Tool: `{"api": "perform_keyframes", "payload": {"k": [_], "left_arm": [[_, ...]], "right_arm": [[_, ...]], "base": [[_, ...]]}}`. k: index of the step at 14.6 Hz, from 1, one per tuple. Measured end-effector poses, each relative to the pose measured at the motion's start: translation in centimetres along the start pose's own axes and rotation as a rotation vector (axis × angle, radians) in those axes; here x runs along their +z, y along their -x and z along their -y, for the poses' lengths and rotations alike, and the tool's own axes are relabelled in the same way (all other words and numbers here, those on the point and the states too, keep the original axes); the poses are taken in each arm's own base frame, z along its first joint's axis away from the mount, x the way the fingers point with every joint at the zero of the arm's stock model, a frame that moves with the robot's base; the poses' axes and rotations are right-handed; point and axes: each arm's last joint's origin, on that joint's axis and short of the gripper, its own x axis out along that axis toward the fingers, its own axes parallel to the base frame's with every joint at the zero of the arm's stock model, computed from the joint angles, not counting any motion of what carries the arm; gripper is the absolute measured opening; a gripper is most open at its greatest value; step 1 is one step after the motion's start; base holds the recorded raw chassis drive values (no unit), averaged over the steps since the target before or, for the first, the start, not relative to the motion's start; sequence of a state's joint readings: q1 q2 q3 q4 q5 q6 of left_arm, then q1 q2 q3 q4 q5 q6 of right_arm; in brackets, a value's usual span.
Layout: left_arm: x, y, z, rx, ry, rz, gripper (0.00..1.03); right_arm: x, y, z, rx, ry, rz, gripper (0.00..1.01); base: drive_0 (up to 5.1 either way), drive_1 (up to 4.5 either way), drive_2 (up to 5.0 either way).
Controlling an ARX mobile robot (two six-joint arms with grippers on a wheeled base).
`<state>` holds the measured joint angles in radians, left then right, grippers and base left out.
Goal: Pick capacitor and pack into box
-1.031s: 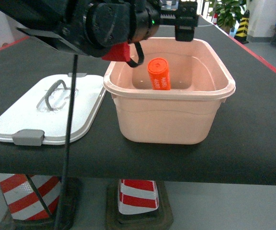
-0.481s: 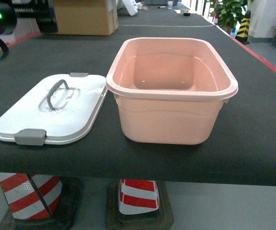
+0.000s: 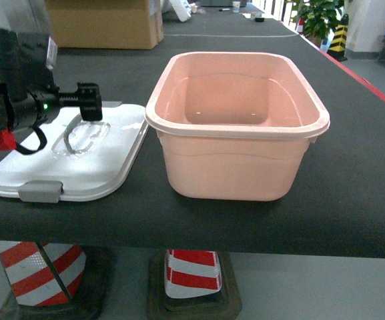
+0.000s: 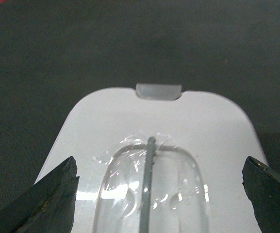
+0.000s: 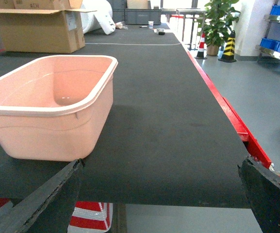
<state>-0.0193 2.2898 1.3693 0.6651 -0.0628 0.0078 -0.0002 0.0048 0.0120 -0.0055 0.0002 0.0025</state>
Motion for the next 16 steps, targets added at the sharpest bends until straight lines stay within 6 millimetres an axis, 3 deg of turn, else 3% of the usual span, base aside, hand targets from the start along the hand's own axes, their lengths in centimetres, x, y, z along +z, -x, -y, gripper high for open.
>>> {"api": "perform_keyframes", "payload": {"k": [4, 7, 8, 9, 10, 13, 16], "left_arm": [[-3.2, -1.6, -0.6, 0.016, -0.003, -0.087, 0.98], [-3.7, -1.7, -0.4, -0.018, -0.025, -0.116, 0.98], [-3.6, -1.7, -0.3, -0.020, -0.030, -0.114, 0.93], [-3.4, -1.8, -0.3, -0.021, -0.037, -0.118, 0.71], [-3.7, -1.8, -0.4, -0.022, -0.056, -0.140, 0.37], [-3.8, -1.8, -0.4, -0.023, -0.055, -0.154, 0.04], [-2.7, -1.5, -0.5, -0.012, -0.055, -0.154, 0.02]], "right_arm": [[0.0, 0.0, 0.0, 0.000, 0.000, 0.000, 0.98], [0.0, 0.0, 0.0, 0.000, 0.000, 0.000, 0.98], [0.0, 0.0, 0.0, 0.000, 0.000, 0.000, 0.98], [0.0, 0.0, 0.0, 0.000, 0.000, 0.000, 0.98], [0.0, 0.0, 0.0, 0.000, 0.000, 0.000, 0.98], [0.0, 0.0, 0.0, 0.000, 0.000, 0.000, 0.98], [0.0, 0.0, 0.0, 0.000, 0.000, 0.000, 0.98]], "base": [[0.0, 0.00, 0.0], [0.0, 0.00, 0.0], [0.0, 0.00, 0.0], [0.0, 0.00, 0.0], [0.0, 0.00, 0.0], [0.0, 0.00, 0.0], [0.0, 0.00, 0.0]]}}
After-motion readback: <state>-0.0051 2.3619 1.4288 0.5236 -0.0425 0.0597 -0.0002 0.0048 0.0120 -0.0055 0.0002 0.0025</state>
